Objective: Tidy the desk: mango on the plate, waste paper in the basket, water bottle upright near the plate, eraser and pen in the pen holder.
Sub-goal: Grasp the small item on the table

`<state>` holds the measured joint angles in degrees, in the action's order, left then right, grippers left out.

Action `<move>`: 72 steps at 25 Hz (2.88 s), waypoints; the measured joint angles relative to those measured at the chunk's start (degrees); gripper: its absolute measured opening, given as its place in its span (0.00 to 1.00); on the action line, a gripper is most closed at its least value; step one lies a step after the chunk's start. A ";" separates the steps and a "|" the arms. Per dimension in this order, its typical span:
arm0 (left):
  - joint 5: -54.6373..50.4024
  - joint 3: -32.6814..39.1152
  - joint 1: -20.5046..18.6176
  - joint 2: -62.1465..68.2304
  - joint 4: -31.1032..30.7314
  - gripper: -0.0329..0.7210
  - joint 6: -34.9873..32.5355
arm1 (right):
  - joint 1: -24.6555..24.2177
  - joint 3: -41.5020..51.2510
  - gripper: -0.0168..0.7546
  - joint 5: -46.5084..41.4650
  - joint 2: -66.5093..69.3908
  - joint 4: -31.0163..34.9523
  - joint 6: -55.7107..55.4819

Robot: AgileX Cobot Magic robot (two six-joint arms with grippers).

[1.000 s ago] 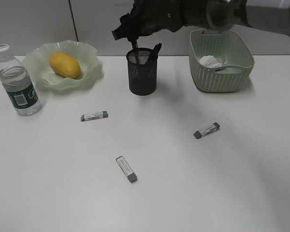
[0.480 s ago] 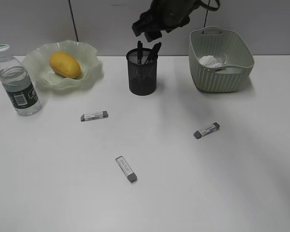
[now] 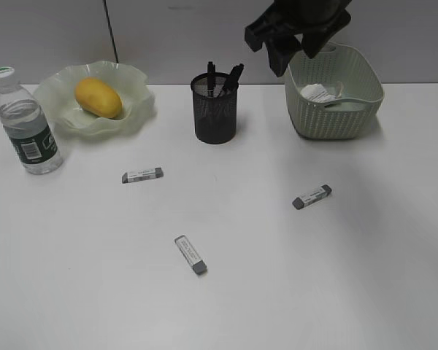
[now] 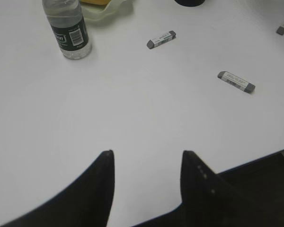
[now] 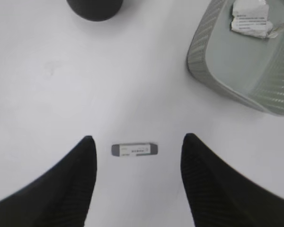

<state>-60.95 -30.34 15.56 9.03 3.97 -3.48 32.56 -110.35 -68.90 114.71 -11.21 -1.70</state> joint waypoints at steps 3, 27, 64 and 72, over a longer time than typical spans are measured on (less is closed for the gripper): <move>0.00 0.00 0.00 0.00 0.00 0.51 0.00 | 0.00 4.72 0.61 -0.07 -4.42 2.04 0.07; 0.00 0.00 0.00 0.00 0.00 0.51 0.00 | -14.67 67.05 0.61 12.04 -60.64 13.70 -2.71; 24.30 -13.30 0.00 50.34 1.51 0.51 -4.12 | -14.69 79.64 0.61 12.76 -102.22 6.58 -7.72; 21.26 -28.83 -0.05 71.19 2.41 0.51 -5.87 | -14.69 79.64 0.61 12.78 -102.22 6.55 -7.72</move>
<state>-39.69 -59.17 15.51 80.23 6.38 -9.34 17.87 -30.71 -56.13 12.49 -4.66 -9.42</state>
